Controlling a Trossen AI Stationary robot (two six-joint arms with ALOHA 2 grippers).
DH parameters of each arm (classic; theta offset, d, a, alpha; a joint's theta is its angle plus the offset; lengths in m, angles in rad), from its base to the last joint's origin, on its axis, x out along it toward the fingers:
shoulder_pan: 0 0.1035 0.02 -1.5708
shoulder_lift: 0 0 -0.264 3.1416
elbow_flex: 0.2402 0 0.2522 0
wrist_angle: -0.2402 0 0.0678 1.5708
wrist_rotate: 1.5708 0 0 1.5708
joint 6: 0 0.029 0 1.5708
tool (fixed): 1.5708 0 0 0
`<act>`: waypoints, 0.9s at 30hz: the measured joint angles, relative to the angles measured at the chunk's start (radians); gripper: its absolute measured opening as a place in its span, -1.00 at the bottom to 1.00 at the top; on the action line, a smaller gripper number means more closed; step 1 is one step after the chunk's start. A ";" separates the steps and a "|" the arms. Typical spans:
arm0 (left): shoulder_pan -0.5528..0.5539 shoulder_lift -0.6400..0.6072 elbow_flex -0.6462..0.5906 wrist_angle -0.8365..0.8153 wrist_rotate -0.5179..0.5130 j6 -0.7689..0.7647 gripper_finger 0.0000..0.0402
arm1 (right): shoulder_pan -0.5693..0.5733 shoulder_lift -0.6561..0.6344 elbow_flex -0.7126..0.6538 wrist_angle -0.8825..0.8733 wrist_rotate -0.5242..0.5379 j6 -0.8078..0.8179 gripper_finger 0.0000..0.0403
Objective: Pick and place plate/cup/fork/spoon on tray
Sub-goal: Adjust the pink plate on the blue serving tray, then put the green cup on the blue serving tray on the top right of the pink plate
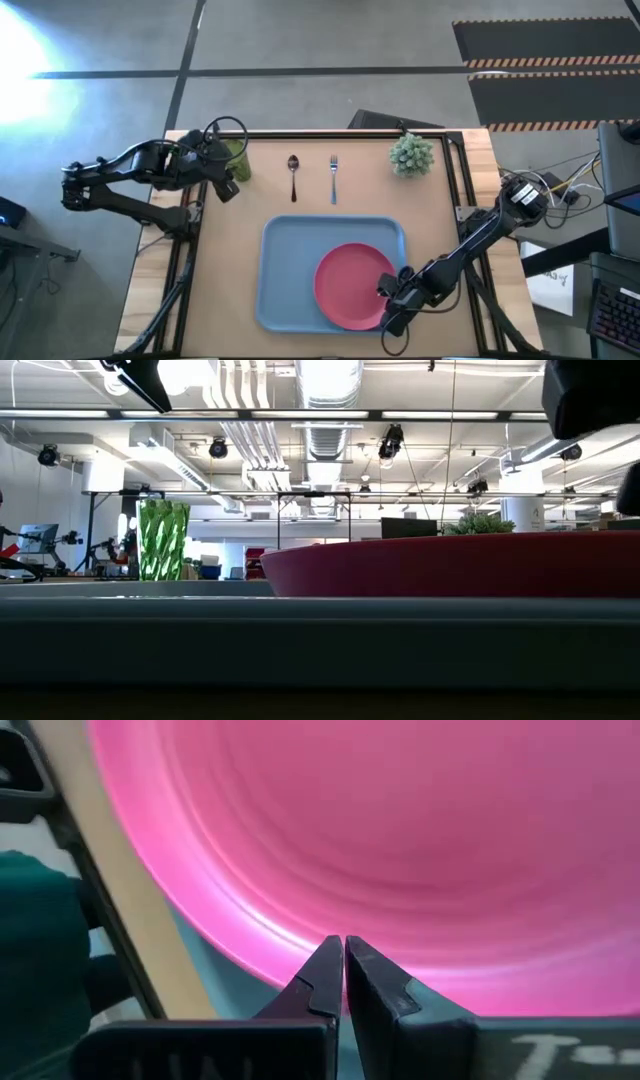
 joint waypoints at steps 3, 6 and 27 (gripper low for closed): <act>0.000 0.000 0.000 0.000 0.000 0.001 -0.11 | -0.004 -0.009 0.014 -0.003 0.057 -0.054 -0.96; 0.000 0.000 0.000 0.000 0.000 0.024 -0.11 | -0.019 -0.024 0.039 -0.072 0.124 -0.088 -0.96; 0.263 0.158 0.077 -0.124 0.227 0.161 0.18 | -0.103 -0.341 0.445 -0.385 0.651 -0.562 -0.96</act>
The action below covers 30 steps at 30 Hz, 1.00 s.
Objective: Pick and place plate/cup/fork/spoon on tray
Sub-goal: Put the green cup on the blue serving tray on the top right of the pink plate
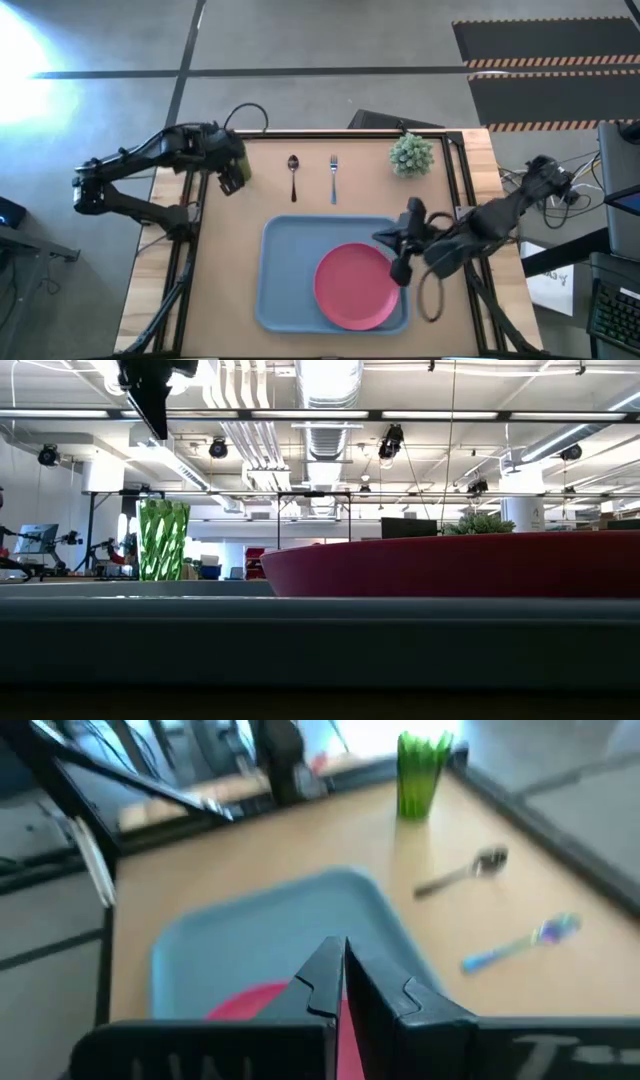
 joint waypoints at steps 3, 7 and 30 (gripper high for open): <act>0.100 -0.005 -0.007 0.000 0.114 0.027 0.26 | 0.002 -0.017 0.046 0.000 0.002 -0.083 -0.96; 0.202 -0.006 -0.006 0.003 0.146 0.080 0.27 | 0.002 -0.020 0.070 -0.001 0.002 -0.152 -0.96; 0.357 0.283 -0.016 0.018 0.236 0.349 0.27 | 0.002 0.026 0.064 -0.008 -0.002 -0.125 -0.96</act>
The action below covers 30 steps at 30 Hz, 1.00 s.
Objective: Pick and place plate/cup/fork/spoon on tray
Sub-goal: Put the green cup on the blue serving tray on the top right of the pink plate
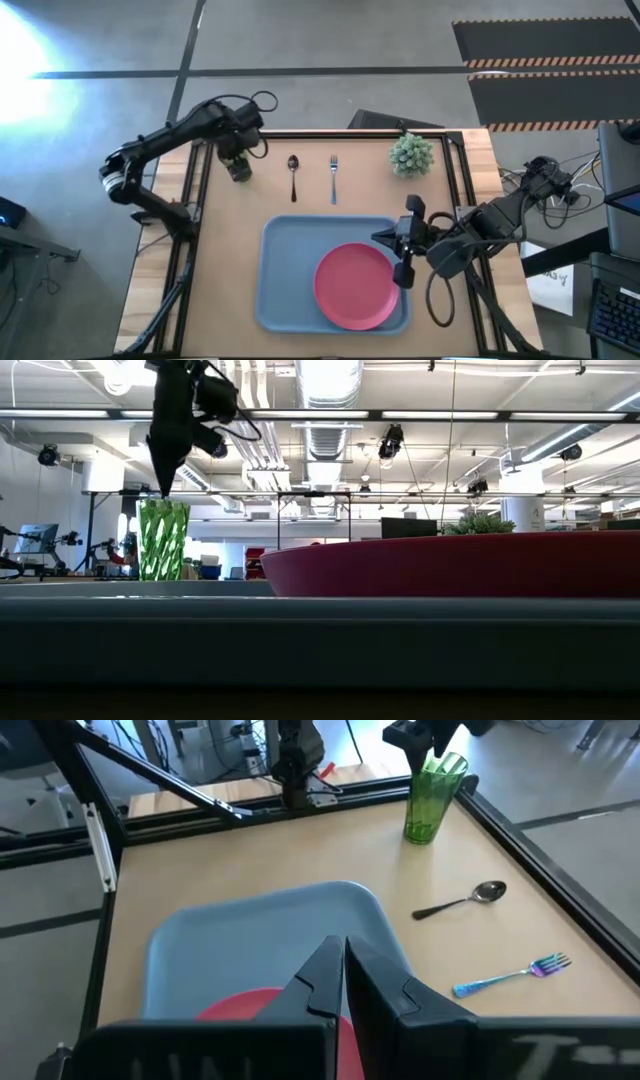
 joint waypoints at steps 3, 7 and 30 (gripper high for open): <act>0.008 0.025 0.000 0.000 0.000 0.016 0.27 | 0.000 0.000 0.000 0.000 0.000 0.000 -0.96; 0.015 0.055 0.000 0.001 0.000 0.016 0.27 | 0.000 0.000 0.000 0.000 0.000 -0.001 -0.96; 0.017 0.088 -0.122 0.004 0.009 -0.012 -0.79 | 0.000 0.000 0.000 0.000 0.002 -0.037 -0.96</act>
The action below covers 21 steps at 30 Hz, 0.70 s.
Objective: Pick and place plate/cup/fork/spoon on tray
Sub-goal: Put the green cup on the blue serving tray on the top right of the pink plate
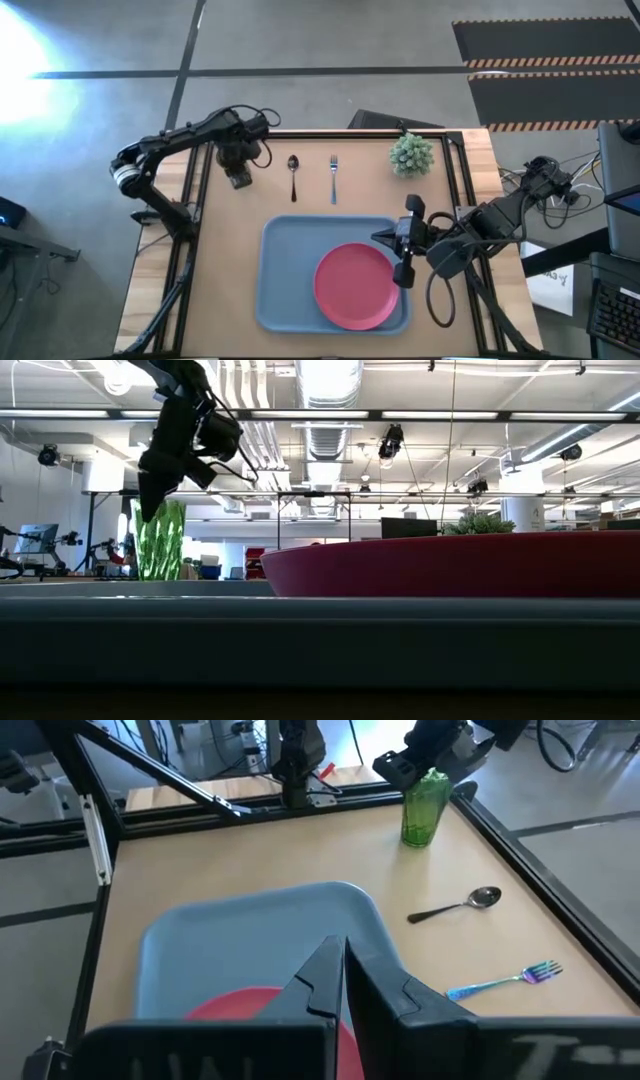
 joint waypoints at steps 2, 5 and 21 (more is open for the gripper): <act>0.000 -0.002 -0.001 0.000 -0.001 -0.002 -0.94 | 0.000 0.000 0.000 0.000 0.000 -0.002 -0.96; 0.000 -0.006 0.007 0.000 -0.005 -0.002 -0.98 | 0.000 0.000 0.000 0.000 0.000 -0.002 -0.96; -0.258 -0.274 0.089 -0.029 0.148 -0.234 -1.00 | 0.000 0.000 0.000 -0.002 0.008 -0.036 -0.96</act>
